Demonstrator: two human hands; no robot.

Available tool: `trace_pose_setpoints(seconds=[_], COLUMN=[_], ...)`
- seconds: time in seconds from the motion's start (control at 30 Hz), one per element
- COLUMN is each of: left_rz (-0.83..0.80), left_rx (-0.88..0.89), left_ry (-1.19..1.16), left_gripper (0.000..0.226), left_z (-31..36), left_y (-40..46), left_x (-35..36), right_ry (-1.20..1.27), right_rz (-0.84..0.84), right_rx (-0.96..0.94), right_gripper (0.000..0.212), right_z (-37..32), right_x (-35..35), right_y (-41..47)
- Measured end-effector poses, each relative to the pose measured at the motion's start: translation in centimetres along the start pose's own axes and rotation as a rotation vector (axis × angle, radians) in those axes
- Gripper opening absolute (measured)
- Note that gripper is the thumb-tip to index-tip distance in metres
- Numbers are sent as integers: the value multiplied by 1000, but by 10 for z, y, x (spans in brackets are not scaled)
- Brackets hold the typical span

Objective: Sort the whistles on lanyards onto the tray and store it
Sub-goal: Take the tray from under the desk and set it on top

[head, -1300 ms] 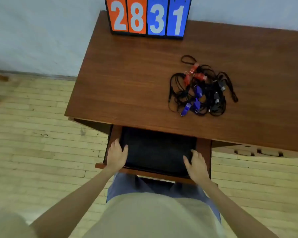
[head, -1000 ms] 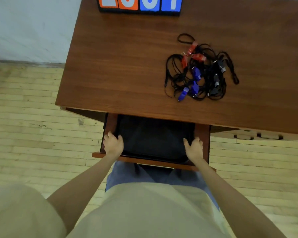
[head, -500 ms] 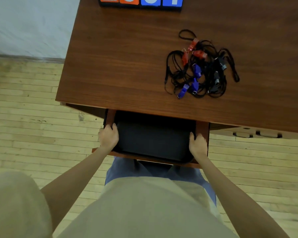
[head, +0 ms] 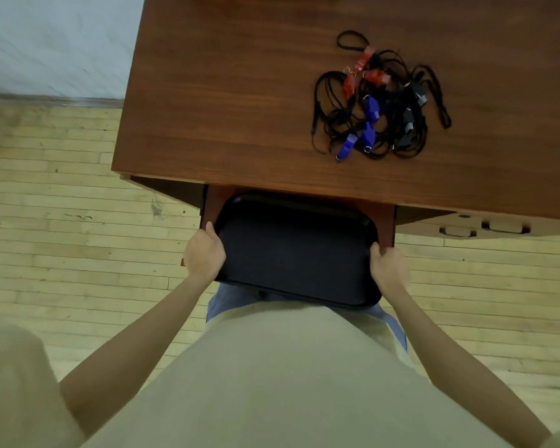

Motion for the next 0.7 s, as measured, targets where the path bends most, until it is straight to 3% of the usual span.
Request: trace_pose_setpoints(seconds=[0.23,0.47,0.7], left_rz=[113,214,280], left_rx=[-81,-158,-129], left_ry=[-153,-313,-477], left_gripper=[46,38,32], left_z=[-24,-38,-27], left_y=[-29,-45,5], left_x=[-14,-20,-43], right_ry=[-26,0,124], right_rz=[65,170,174], right_rx=[-52,-244,-350], right_gripper=[49,44,45], right_z=[-5,-22,-98], right_x=[-5,-9,-12], right_y=[-23,-37,-13])
Point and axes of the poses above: each hand's wrist, its own y-axis towards the middle knuckle, its own x-axis out of the palm, z = x × y, the point moved 4 cm from there along y, towards the middle knuckle, and after that the axes turned 7 degrees about y, right-handed, at the moved point
